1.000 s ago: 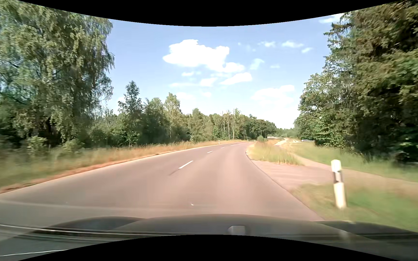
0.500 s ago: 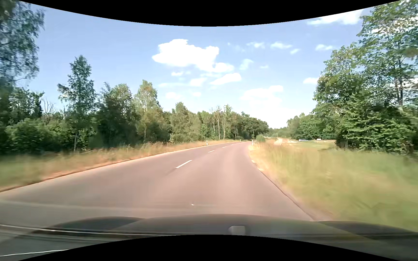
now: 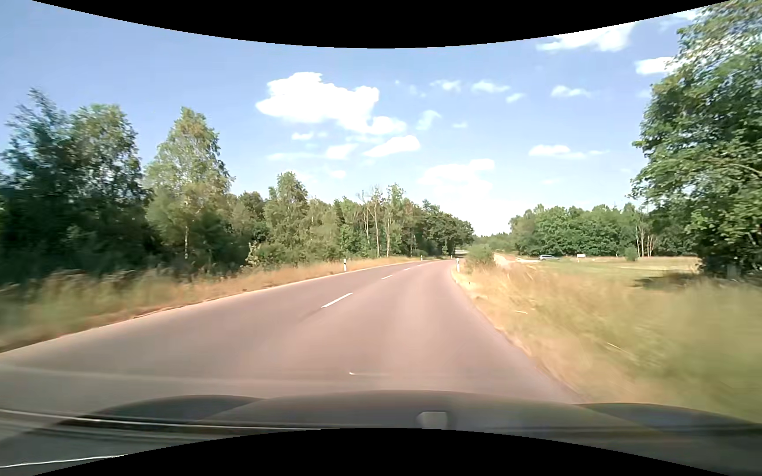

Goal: Follow the waypoints while adhering to traffic rules and regulations

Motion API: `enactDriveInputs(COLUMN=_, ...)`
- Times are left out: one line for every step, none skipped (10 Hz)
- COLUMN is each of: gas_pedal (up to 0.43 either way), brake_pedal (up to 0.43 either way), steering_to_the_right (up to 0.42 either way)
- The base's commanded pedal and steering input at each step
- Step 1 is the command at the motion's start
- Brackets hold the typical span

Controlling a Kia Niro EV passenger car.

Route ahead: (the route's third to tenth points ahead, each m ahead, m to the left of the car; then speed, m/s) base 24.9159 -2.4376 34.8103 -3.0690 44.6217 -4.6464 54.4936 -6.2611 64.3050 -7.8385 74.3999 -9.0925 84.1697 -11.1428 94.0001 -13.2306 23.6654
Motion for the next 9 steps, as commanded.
enactDriveInputs(gas_pedal=0.087, brake_pedal=0.006, steering_to_the_right=0.027)
enactDriveInputs(gas_pedal=0.087, brake_pedal=0.006, steering_to_the_right=0.027)
enactDriveInputs(gas_pedal=0.087, brake_pedal=0.006, steering_to_the_right=0.028)
enactDriveInputs(gas_pedal=0.087, brake_pedal=0.006, steering_to_the_right=0.028)
enactDriveInputs(gas_pedal=0.087, brake_pedal=0.006, steering_to_the_right=0.028)
enactDriveInputs(gas_pedal=0.087, brake_pedal=0.006, steering_to_the_right=0.027)
enactDriveInputs(gas_pedal=0.087, brake_pedal=0.006, steering_to_the_right=0.023)
enactDriveInputs(gas_pedal=0.087, brake_pedal=0.006, steering_to_the_right=0.022)
enactDriveInputs(gas_pedal=0.087, brake_pedal=0.006, steering_to_the_right=0.022)
